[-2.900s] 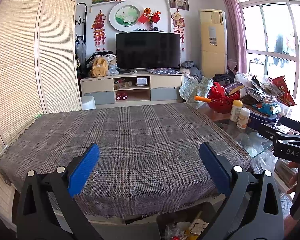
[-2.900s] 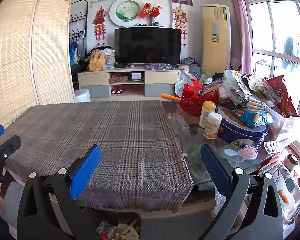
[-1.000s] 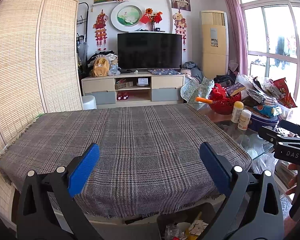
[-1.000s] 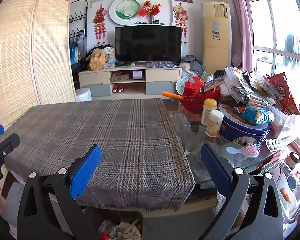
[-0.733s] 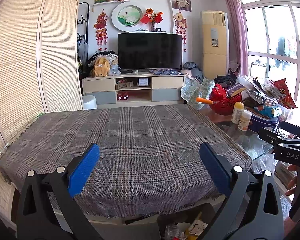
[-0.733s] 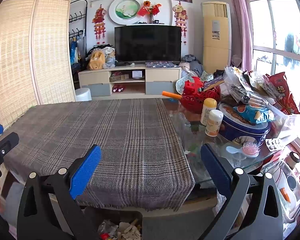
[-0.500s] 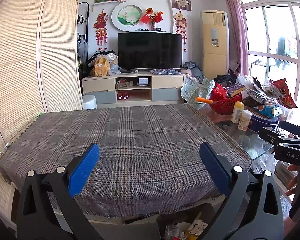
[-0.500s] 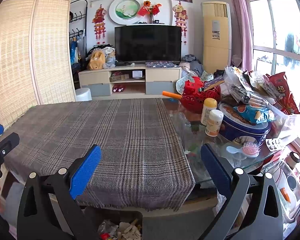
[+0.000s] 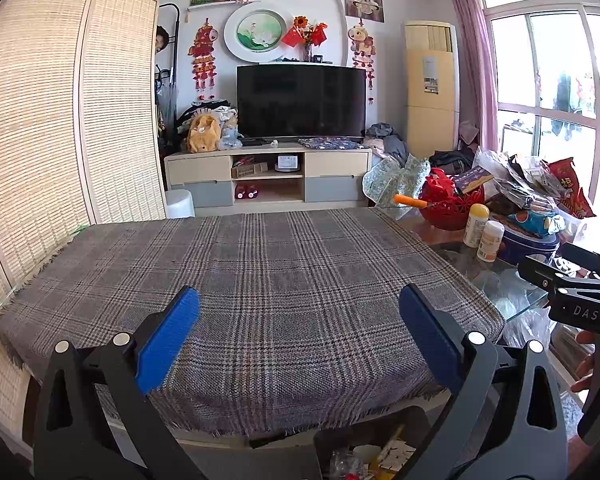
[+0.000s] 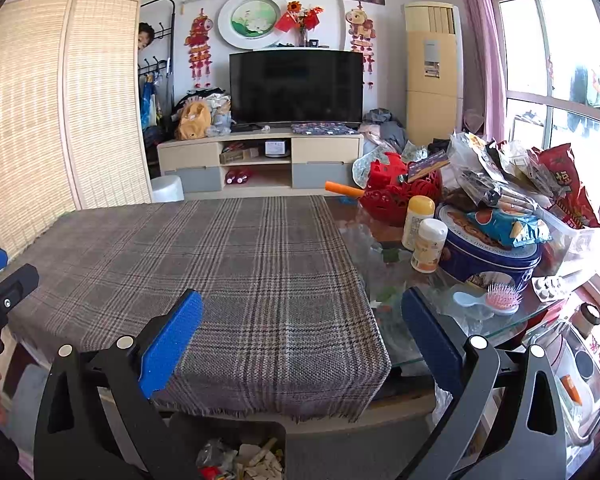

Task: Collect trash

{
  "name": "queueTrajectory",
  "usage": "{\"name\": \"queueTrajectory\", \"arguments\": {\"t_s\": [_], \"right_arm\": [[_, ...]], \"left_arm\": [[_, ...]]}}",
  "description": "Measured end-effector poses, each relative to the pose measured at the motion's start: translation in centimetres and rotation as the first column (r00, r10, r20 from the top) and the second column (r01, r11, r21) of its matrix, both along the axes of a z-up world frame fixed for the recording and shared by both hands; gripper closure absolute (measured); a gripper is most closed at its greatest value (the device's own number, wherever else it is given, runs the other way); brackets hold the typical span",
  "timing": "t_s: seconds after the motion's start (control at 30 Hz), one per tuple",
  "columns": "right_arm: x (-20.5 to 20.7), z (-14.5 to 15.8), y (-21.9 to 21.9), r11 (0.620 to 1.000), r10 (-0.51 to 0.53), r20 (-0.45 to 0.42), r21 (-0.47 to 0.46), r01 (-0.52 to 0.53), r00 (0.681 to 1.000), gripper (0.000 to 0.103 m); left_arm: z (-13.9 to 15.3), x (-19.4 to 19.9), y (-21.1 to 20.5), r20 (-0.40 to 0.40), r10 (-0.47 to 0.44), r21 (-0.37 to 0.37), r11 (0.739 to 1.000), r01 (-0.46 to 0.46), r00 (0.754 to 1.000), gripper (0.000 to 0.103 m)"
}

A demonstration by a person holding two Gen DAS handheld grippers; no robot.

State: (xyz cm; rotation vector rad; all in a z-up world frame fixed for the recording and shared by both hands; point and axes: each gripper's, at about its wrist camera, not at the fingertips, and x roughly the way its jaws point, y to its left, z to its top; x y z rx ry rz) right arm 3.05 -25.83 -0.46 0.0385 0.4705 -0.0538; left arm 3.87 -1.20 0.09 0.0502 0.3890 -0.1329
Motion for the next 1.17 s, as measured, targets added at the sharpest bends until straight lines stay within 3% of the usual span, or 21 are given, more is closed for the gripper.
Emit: {"name": "queueTrajectory", "arguments": {"t_s": [0.23, 0.4, 0.73, 1.17], "right_arm": [[-0.02, -0.13, -0.01, 1.0, -0.004, 0.002, -0.004, 0.004, 1.0, 0.003], [0.02, -0.12, -0.03, 1.0, -0.004, 0.001, -0.004, 0.004, 1.0, 0.003], [0.25, -0.29, -0.26, 1.0, -0.004, -0.013, -0.004, 0.004, 1.0, 0.003], [0.26, -0.38, -0.18, 1.0, -0.001, -0.017, -0.002, 0.001, 1.0, 0.003]], "left_arm": [[0.08, 0.14, 0.33, -0.018, -0.02, -0.051, 0.999, 0.019, 1.0, 0.008], [0.0, 0.32, -0.25, -0.031, 0.007, -0.004, 1.0, -0.007, 1.0, 0.008], [0.18, 0.14, 0.55, -0.026, -0.001, -0.063, 0.998, -0.001, 1.0, 0.008], [0.19, 0.31, 0.3, -0.036, -0.002, -0.034, 0.999, 0.001, 0.999, 0.008]]}}
